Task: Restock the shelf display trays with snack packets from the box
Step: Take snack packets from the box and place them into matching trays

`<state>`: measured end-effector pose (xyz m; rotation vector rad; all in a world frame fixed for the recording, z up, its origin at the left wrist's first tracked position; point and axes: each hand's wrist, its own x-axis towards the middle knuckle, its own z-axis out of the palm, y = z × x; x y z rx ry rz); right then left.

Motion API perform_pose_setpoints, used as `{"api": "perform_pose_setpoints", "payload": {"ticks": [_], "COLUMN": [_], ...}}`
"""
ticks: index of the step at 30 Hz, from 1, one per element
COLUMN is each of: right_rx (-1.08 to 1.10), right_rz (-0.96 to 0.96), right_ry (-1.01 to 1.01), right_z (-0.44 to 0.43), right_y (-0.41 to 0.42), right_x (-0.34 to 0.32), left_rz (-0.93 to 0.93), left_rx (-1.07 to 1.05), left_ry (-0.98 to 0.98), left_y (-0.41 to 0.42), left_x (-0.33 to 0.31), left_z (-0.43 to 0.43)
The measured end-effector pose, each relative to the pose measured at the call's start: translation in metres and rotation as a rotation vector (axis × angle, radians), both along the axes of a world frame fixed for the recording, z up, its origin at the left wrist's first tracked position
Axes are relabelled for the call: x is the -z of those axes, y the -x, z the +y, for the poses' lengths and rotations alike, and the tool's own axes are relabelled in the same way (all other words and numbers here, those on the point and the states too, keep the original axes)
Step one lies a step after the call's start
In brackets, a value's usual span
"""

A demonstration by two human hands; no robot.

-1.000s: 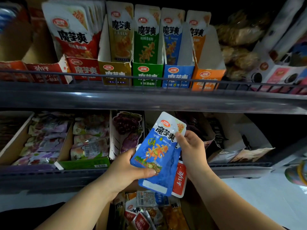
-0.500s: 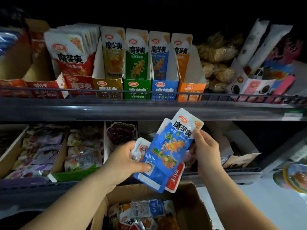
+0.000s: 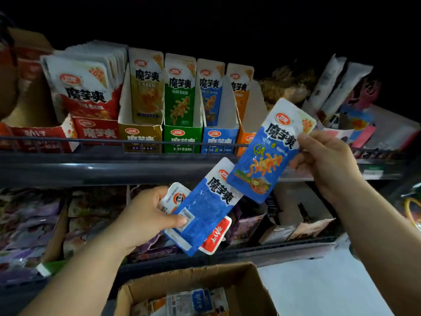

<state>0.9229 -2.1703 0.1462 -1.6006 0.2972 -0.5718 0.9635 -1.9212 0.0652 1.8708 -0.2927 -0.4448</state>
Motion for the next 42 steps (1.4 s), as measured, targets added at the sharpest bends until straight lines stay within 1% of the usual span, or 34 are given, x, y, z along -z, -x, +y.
{"api": "perform_pose_setpoints", "payload": {"ticks": [3,7,10,13,17,24,26,28,30,35,39,42], "right_rx": [-0.02,-0.012,0.03,0.062,0.034,-0.121,-0.127,-0.067,-0.042,-0.054,-0.065,-0.032], "right_rz": [-0.054,-0.147,-0.223,-0.238,-0.146,0.157,0.239,0.286,0.268,0.227,0.237,0.206], "right_ry": [0.072,0.124,0.194,0.25,0.308,0.413,0.512,0.631,0.681,0.775,0.849,0.984], "right_z": [0.001,0.008,0.011,0.014,0.014,0.024,0.024,0.023,0.023,0.026,0.023,0.026], "right_y": [-0.025,-0.055,-0.077,-0.099,-0.126,-0.158,-0.165,-0.17,-0.174,-0.18,-0.19,-0.196], "right_x": [-0.026,-0.053,-0.065,-0.067,-0.062,-0.058,-0.055,-0.054,-0.055,-0.06,-0.062,-0.063], "left_rz": [-0.021,-0.099,-0.123,-0.126,-0.087,-0.13,-0.136,-0.149,-0.162,-0.186,-0.174,-0.158], "left_rx": [-0.034,-0.111,-0.186,-0.232,-0.29,-0.321,-0.314,-0.298,-0.295,-0.294,-0.296,-0.291], "left_ry": [0.004,-0.025,0.015,0.034,0.1,0.099,0.094,0.061,0.026,-0.032,0.005,0.021], "left_y": [0.0,-0.004,-0.009,-0.015,-0.022,-0.027,-0.027,-0.027,-0.028,-0.029,-0.031,-0.032], "left_x": [-0.009,-0.017,-0.018,-0.019,-0.019,-0.017,-0.015,-0.014,-0.013,-0.011,-0.012,-0.011], "left_z": [0.008,0.015,0.019,0.022,0.025,0.03,0.031,0.031,0.03,0.028,0.026,0.026]}}
